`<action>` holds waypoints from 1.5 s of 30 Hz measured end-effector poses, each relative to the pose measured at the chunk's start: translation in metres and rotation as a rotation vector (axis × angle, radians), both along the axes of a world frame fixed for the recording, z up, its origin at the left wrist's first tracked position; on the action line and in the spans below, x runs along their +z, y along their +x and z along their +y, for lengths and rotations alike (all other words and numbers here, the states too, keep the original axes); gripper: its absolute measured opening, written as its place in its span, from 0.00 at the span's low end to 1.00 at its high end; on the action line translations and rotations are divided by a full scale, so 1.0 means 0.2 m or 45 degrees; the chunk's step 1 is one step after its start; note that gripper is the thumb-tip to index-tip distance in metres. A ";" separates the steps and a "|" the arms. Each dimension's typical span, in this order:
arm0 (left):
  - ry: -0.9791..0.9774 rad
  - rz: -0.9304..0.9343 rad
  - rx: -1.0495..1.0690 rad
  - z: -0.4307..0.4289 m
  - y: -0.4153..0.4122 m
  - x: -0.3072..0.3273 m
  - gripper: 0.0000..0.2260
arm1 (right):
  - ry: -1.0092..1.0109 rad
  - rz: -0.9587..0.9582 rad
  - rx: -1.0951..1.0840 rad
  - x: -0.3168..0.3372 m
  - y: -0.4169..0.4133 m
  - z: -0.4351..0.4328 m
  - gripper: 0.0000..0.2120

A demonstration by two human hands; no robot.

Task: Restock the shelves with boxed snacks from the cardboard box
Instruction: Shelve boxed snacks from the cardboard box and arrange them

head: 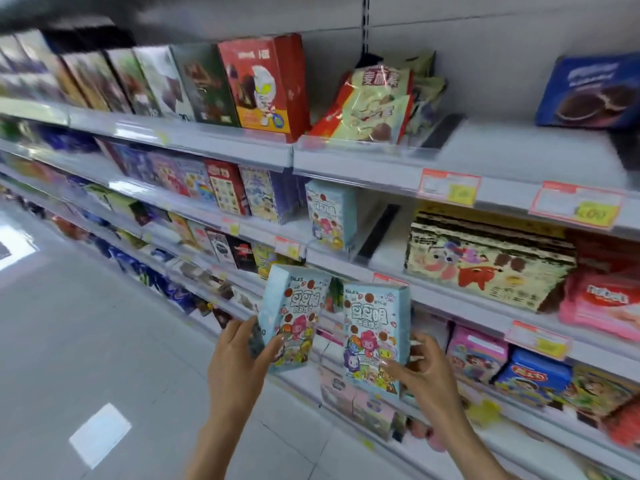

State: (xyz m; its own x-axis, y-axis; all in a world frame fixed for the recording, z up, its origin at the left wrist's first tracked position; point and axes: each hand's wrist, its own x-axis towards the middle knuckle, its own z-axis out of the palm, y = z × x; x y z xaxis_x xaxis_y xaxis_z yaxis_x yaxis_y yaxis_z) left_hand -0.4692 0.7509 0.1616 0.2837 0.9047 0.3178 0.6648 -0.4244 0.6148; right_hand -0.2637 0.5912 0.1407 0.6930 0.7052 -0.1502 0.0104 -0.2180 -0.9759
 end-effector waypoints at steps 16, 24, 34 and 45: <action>-0.285 -0.216 -0.387 0.96 0.09 0.05 0.09 | 0.121 0.111 -0.248 0.04 -0.11 0.57 0.23; 0.292 -0.018 -0.298 1.16 0.32 0.22 0.18 | 0.144 0.112 -0.437 0.01 -0.29 0.66 0.24; 0.226 -0.052 -0.381 1.28 0.70 0.32 0.23 | 0.156 0.108 -0.583 0.03 -0.48 0.66 0.27; -0.157 0.026 -0.758 1.38 0.97 0.15 0.22 | 0.068 0.056 -0.664 -0.02 -0.53 0.65 0.24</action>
